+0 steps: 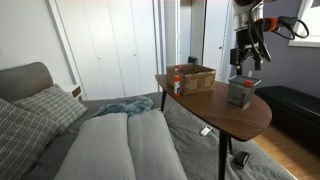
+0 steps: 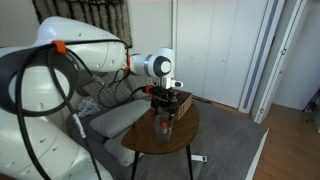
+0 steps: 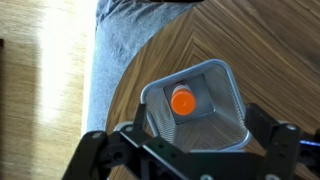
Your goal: Remove the glue stick from the basket then turn the basket upside down and put the glue stick on top of the basket.
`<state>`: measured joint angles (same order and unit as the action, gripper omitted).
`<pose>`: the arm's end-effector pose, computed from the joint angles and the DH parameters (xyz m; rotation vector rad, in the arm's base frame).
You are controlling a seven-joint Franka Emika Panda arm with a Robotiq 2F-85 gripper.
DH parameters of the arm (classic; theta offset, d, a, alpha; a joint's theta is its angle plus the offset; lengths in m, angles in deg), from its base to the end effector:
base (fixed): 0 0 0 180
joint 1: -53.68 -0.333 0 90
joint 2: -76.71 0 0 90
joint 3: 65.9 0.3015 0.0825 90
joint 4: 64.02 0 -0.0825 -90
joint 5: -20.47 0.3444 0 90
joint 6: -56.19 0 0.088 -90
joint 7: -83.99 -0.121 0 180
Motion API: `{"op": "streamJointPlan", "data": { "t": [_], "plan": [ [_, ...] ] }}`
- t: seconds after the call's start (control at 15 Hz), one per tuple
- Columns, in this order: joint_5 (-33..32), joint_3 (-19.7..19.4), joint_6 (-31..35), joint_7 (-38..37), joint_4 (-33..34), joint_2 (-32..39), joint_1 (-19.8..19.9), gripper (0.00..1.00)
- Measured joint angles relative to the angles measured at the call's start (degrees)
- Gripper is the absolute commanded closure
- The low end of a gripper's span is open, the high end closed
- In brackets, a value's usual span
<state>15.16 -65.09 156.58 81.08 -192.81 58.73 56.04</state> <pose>0.4011 -0.0201 0.4655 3.0324 -0.0817 -0.2751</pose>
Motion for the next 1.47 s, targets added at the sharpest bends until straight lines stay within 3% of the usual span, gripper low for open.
{"op": "streamJointPlan", "data": {
  "t": [0.07, 0.47, 0.6, 0.8, 0.93, 1.2, 1.47],
  "plan": [
    [0.01, 0.02, 0.00, -0.01, 0.03, 0.64, -0.32, 0.26],
    [0.01, 0.21, 0.00, -0.12, 0.04, 4.01, -0.98, 0.69],
    [0.00, 0.14, 0.01, -0.29, 0.19, 3.82, -0.96, 0.79],
    [0.00, -0.12, 0.01, -0.34, 0.19, 3.46, -0.93, 0.75],
    [0.00, -0.21, 0.01, -0.34, 0.25, 3.46, -0.92, 0.53],
    [0.00, -0.25, 0.01, -0.35, 0.25, 3.49, -0.92, 0.30],
    [0.00, -0.26, 0.01, -0.34, 0.25, 3.50, -0.92, 0.50]
  ]
}}
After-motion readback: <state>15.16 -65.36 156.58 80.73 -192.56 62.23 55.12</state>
